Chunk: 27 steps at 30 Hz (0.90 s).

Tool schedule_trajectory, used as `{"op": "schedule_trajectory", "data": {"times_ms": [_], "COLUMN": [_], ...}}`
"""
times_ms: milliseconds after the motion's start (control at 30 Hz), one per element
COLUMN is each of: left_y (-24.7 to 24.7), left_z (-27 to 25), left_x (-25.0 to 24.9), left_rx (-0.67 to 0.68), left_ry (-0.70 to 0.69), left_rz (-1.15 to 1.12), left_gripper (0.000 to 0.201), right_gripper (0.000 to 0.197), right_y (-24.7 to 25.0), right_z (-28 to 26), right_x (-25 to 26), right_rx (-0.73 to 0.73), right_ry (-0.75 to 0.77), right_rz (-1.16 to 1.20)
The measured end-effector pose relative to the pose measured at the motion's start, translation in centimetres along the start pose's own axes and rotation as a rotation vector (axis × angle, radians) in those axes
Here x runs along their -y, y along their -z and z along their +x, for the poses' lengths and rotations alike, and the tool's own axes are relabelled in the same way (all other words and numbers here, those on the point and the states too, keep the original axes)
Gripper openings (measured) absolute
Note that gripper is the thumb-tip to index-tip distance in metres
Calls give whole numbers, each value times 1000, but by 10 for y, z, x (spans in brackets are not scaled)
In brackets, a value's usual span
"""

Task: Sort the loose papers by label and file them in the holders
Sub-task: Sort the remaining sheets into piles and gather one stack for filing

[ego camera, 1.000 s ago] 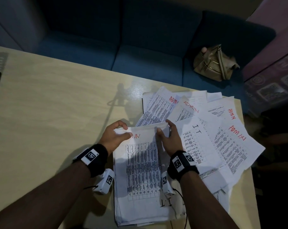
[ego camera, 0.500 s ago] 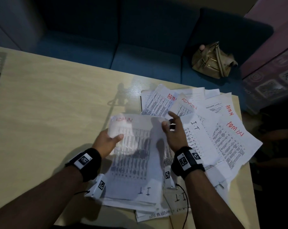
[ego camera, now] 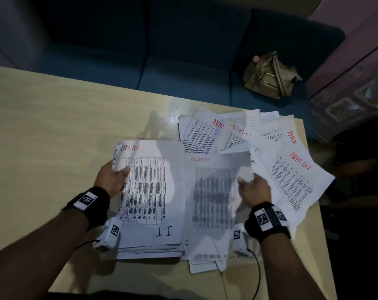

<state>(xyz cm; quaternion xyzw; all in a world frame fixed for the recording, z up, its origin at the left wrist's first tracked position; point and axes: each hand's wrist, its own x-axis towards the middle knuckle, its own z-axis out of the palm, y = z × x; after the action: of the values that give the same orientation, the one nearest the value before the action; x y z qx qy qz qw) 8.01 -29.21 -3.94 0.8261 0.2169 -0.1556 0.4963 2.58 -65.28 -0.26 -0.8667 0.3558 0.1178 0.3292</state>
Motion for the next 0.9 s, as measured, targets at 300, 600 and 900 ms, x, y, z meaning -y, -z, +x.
{"op": "schedule_trajectory", "data": {"times_ms": [300, 600, 900], "left_y": [4, 2, 2], "left_z": [2, -1, -1], "left_x": [6, 0, 1], "left_rx": [-25, -31, -15], "left_ry": [68, 25, 29], "left_rz": [-79, -24, -11], "left_gripper": [26, 10, 20], "right_gripper": [36, 39, 70], "right_y": [58, 6, -13], "right_z": [18, 25, 20], "right_x": [-24, -13, -1], "right_rx": [-186, 8, -56], "right_ry": [34, 0, -119], "right_rz": [87, -13, -33]}}
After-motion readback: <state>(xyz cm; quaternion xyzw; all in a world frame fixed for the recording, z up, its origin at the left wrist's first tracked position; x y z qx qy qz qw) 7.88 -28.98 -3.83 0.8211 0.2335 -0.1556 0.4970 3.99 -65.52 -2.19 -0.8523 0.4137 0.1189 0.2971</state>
